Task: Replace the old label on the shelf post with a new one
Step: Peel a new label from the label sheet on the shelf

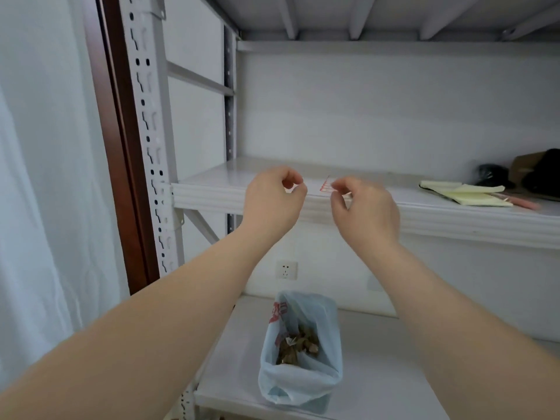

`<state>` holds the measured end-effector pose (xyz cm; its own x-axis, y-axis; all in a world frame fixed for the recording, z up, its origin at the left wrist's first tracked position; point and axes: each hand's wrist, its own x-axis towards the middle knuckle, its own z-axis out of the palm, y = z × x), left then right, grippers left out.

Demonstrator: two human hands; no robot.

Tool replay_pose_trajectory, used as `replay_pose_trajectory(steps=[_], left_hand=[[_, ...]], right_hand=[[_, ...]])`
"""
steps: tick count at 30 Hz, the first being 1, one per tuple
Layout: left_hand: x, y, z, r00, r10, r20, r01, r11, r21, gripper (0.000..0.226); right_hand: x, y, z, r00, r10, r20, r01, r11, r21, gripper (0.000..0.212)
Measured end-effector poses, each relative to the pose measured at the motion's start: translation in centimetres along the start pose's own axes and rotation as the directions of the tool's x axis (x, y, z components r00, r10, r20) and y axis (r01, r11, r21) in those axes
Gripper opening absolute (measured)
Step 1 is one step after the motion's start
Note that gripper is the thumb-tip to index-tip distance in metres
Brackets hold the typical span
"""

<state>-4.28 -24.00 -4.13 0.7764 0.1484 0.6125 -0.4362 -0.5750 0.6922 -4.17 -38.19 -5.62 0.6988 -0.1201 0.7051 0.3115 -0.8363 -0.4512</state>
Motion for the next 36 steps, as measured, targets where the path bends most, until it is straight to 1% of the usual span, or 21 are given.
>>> replay_pose_trajectory(steps=[3, 5, 7, 9, 11, 13, 15, 17, 19, 21, 23, 25, 28, 30, 32, 36], left_hand=[[1.3, 0.1, 1.1, 0.996, 0.067, 0.062, -0.073, 0.991, 0.110, 0.025], [2.0, 0.1, 1.8, 0.990, 0.064, 0.122, -0.084, 0.984, 0.159, 0.033], [2.6, 0.0, 2.5, 0.983, 0.058, 0.176, -0.095, 0.973, 0.209, 0.040], [3.1, -0.2, 3.1, 0.975, 0.047, 0.217, -0.099, 0.967, 0.236, 0.045], [3.4, -0.6, 3.6, 0.970, 0.040, 0.241, -0.101, 0.964, 0.247, 0.047], [3.6, -1.0, 3.9, 0.967, 0.031, 0.253, -0.096, 0.964, 0.248, 0.049], [3.6, -1.3, 4.0, 0.964, 0.022, 0.266, -0.092, 0.963, 0.254, 0.050], [3.6, -1.5, 4.1, 0.958, 0.007, 0.287, -0.090, 0.957, 0.274, 0.051], [3.5, -1.3, 4.1, 0.950, -0.010, 0.312, -0.104, 0.933, 0.345, 0.053], [3.4, -1.0, 4.2, 0.939, -0.024, 0.342, -0.130, 0.899, 0.419, 0.055], [3.3, -0.5, 4.2, 0.924, -0.042, 0.380, -0.151, 0.874, 0.463, 0.055], [3.3, 0.0, 4.6, 0.903, -0.060, 0.425, -0.176, 0.852, 0.493, 0.057], [3.6, 0.3, 5.4, 0.877, -0.068, 0.476, -0.218, 0.826, 0.520, 0.061], [3.7, 0.4, 5.9, 0.873, -0.042, 0.485, -0.241, 0.829, 0.505, 0.058], [3.7, 0.3, 6.3, 0.878, 0.030, 0.478, -0.280, 0.842, 0.461, 0.052], [3.6, 0.1, 6.8, 0.881, 0.159, 0.446, -0.361, 0.834, 0.416, 0.039]], right_hand=[[1.6, 1.8, -0.3, 0.995, -0.011, 0.102, 0.024, 0.992, -0.124, 0.035], [2.3, 2.9, -0.2, 0.980, -0.002, 0.198, 0.048, 0.973, -0.226, 0.046], [2.7, 3.9, -0.1, 0.950, 0.080, 0.300, 0.029, 0.940, -0.340, 0.054], [2.9, 4.4, 0.0, 0.925, 0.140, 0.352, 0.010, 0.920, -0.392, 0.059], [2.8, 4.6, 0.0, 0.939, 0.110, 0.325, 0.020, 0.928, -0.371, 0.057], [2.8, 4.5, -0.1, 0.964, 0.048, 0.263, 0.034, 0.953, -0.300, 0.050], [2.8, 4.5, -0.4, 0.973, 0.017, 0.229, 0.039, 0.971, -0.236, 0.044], [2.9, 4.5, -0.7, 0.975, 0.014, 0.222, 0.027, 0.983, -0.183, 0.042], [3.1, 4.5, -1.0, 0.970, 0.023, 0.242, 0.018, 0.986, -0.165, 0.046], [3.5, 4.7, -1.1, 0.956, 0.058, 0.286, 0.007, 0.975, -0.220, 0.057], [3.8, 5.1, -0.9, 0.933, 0.124, 0.338, 0.000, 0.939, -0.344, 0.070], [3.9, 5.1, -0.8, 0.912, 0.150, 0.381, 0.030, 0.904, -0.427, 0.075], [3.8, 4.9, -1.2, 0.921, 0.120, 0.371, 0.036, 0.922, -0.386, 0.072], [3.6, 5.0, -1.6, 0.937, 0.100, 0.336, 0.027, 0.935, -0.354, 0.071], [3.5, 5.4, -1.9, 0.949, 0.081, 0.304, 0.027, 0.942, -0.334, 0.068], [3.4, 5.3, -2.4, 0.969, 0.057, 0.242, 0.005, 0.968, -0.250, 0.054]])
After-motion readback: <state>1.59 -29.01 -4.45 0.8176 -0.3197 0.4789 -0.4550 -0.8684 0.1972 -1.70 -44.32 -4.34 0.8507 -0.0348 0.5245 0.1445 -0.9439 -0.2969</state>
